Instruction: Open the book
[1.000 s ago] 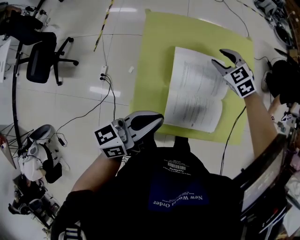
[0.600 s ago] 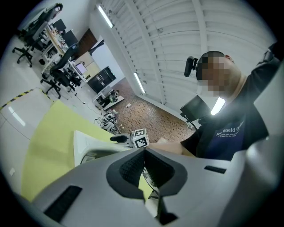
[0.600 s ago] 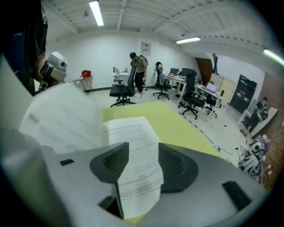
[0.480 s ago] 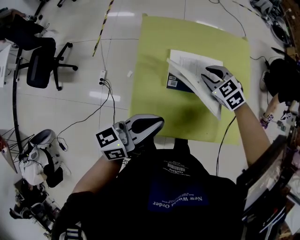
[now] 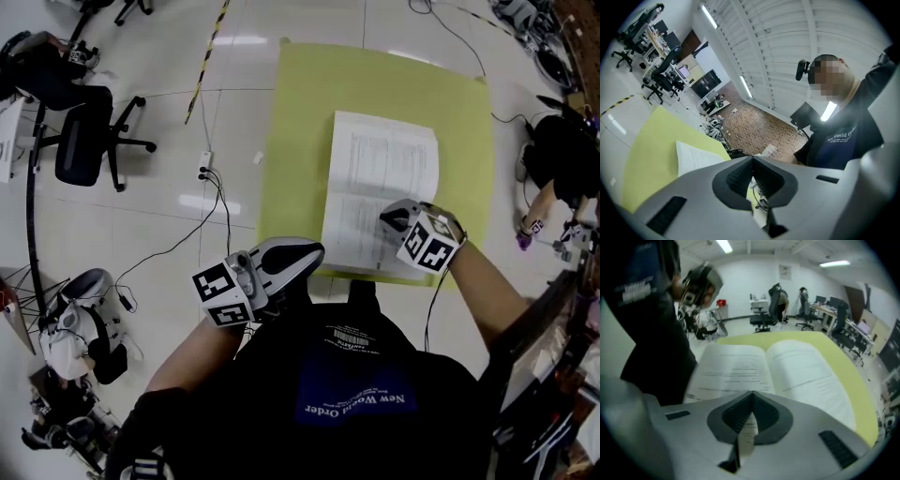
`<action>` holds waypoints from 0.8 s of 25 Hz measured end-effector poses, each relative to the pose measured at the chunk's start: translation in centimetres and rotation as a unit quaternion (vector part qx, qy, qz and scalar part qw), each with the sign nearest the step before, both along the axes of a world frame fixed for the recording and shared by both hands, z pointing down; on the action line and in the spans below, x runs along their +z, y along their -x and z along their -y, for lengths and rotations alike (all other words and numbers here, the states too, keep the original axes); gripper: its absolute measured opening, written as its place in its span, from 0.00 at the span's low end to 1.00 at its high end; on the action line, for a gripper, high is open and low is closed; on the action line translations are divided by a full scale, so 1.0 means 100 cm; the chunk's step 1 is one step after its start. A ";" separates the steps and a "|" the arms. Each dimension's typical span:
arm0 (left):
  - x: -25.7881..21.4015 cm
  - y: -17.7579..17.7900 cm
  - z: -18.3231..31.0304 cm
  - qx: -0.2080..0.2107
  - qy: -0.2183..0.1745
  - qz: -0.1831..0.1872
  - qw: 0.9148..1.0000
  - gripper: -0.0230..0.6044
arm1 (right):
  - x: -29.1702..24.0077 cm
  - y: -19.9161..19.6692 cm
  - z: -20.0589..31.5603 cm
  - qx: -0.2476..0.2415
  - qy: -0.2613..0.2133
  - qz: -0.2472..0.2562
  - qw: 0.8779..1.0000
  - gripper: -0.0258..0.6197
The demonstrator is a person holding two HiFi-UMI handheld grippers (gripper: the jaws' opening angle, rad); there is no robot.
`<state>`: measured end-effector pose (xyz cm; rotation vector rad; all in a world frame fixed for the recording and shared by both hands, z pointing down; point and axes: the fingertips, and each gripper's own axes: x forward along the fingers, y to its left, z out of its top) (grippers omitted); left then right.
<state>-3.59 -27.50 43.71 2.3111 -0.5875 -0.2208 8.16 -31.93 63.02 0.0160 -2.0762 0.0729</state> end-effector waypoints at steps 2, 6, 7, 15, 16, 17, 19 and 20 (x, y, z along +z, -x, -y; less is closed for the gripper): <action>0.001 0.001 -0.001 -0.002 0.002 0.001 1.000 0.05 | 0.026 -0.004 -0.040 -0.026 0.029 -0.027 0.999 0.05; -0.001 0.003 -0.002 -0.005 0.000 0.000 1.000 0.05 | -0.005 0.005 -0.051 -0.021 0.129 0.035 0.991 0.06; -0.002 0.003 -0.003 -0.006 -0.002 0.001 1.000 0.05 | -0.025 0.011 -0.039 -0.013 0.133 0.083 0.988 0.06; -0.005 0.002 -0.010 -0.005 -0.004 0.000 1.000 0.05 | -0.035 -0.064 0.148 0.530 0.004 0.189 0.827 0.51; -0.006 0.002 -0.011 -0.006 -0.004 0.000 1.000 0.05 | -0.023 -0.069 0.142 0.546 -0.012 0.154 0.823 0.55; -0.006 0.002 -0.012 -0.006 -0.004 0.000 1.000 0.05 | -0.012 -0.073 0.135 0.555 -0.025 0.127 0.822 0.57; -0.005 0.002 -0.012 -0.007 -0.003 0.000 1.000 0.05 | 0.001 -0.082 0.128 0.579 -0.034 0.105 0.808 0.58; -0.005 0.002 -0.013 -0.006 -0.002 0.000 1.000 0.05 | 0.006 -0.088 0.128 0.593 -0.033 0.101 0.798 0.58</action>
